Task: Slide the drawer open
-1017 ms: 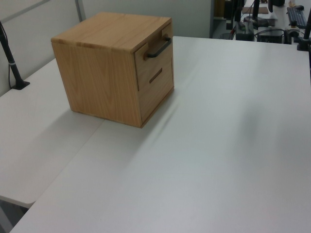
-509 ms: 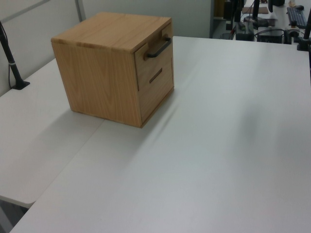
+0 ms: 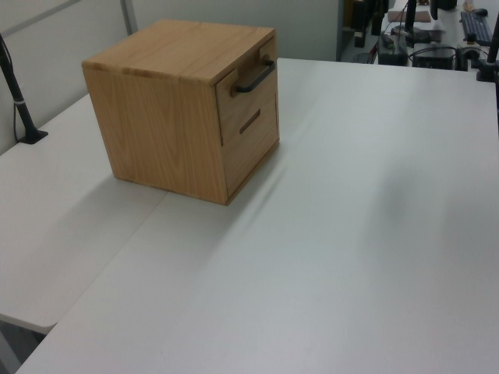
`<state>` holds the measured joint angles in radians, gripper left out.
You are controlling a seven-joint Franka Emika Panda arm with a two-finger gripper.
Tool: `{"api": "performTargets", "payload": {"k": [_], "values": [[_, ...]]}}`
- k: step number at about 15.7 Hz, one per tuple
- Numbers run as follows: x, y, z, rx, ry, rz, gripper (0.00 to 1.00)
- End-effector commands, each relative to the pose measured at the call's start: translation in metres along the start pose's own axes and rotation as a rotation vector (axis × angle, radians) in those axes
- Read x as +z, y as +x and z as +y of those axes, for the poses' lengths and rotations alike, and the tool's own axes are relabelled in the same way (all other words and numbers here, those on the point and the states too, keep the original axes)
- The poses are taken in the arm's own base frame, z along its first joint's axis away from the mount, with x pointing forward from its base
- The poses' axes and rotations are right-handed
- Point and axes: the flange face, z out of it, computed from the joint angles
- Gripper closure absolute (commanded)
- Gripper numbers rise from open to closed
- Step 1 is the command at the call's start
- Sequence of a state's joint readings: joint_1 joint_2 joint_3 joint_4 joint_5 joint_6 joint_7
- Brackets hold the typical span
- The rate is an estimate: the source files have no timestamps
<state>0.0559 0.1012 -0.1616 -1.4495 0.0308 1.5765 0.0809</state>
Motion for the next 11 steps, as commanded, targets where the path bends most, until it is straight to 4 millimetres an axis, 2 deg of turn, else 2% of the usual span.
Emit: {"api": "performTargets", "payload": {"k": [1,5,7,11], "values": [[-0.003,0.006,0.001,0.189,0.088,0.050,0.00],[-0.006,0.016,0.000,0.494,0.208,0.098,0.00],[-0.006,0.024,-0.005,0.731,0.303,0.120,0.00],[0.005,0.032,-0.030,1.019,0.390,0.156,0.00]]}}
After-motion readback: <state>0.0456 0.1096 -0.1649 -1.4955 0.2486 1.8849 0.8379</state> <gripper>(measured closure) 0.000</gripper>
